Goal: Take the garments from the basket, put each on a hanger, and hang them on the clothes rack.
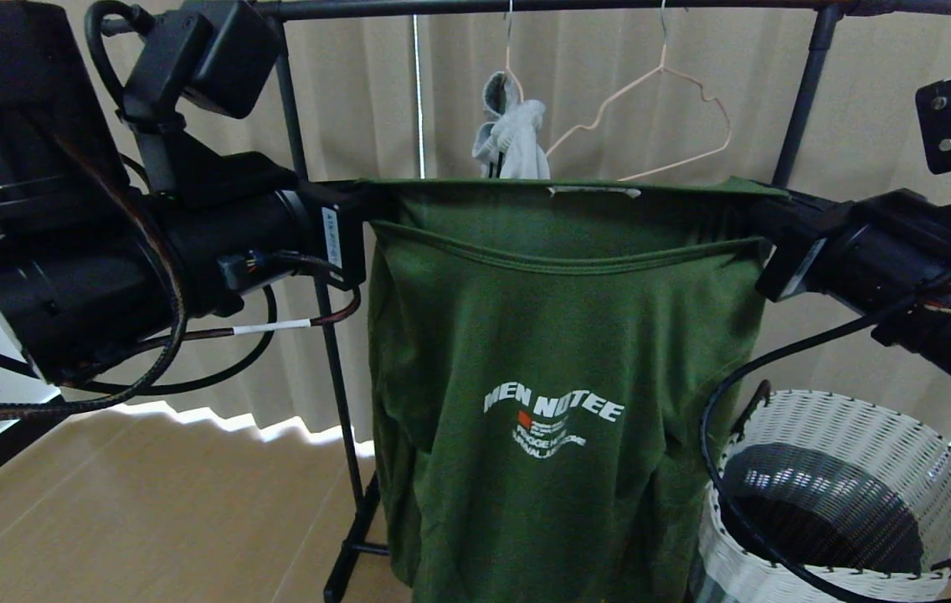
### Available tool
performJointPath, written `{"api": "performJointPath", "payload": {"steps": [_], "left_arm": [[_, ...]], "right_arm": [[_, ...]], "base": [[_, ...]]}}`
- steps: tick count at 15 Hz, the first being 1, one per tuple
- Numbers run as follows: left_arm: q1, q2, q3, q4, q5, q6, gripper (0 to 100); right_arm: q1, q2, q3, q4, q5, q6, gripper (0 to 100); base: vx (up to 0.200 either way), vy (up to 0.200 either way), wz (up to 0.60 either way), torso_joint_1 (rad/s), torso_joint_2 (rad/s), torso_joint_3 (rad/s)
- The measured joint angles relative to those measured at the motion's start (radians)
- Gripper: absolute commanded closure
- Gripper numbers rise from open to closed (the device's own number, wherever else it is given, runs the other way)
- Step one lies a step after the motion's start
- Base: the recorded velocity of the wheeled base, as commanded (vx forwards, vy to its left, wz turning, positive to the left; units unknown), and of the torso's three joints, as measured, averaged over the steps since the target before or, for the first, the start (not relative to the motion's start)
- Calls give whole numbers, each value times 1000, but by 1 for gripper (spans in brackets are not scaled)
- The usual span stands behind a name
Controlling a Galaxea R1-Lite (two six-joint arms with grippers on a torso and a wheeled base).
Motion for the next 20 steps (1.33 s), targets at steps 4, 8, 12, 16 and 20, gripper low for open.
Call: {"api": "performJointPath", "payload": {"steps": [4,8,12,16,20], "left_arm": [[0,7,5,-1,11,-1,100],[-4,8,8,-1,11,-1,100],[-4,4,13,-1,11,-1,100],[-4,-6,27,0,11,0,100],[-3,-10,29,0,12,0,100]], "right_arm": [[0,-10,6,0,1,0,100],[0,-13,10,1,2,0,100],[0,-13,11,3,3,0,100],[0,-12,15,4,4,0,100],[1,-11,21,2,3,1,0]], "base": [[0,0,0,0,0,0],[0,0,0,0,0,0],[0,0,0,0,0,0],[0,0,0,0,0,0],[0,0,0,0,0,0]]}}
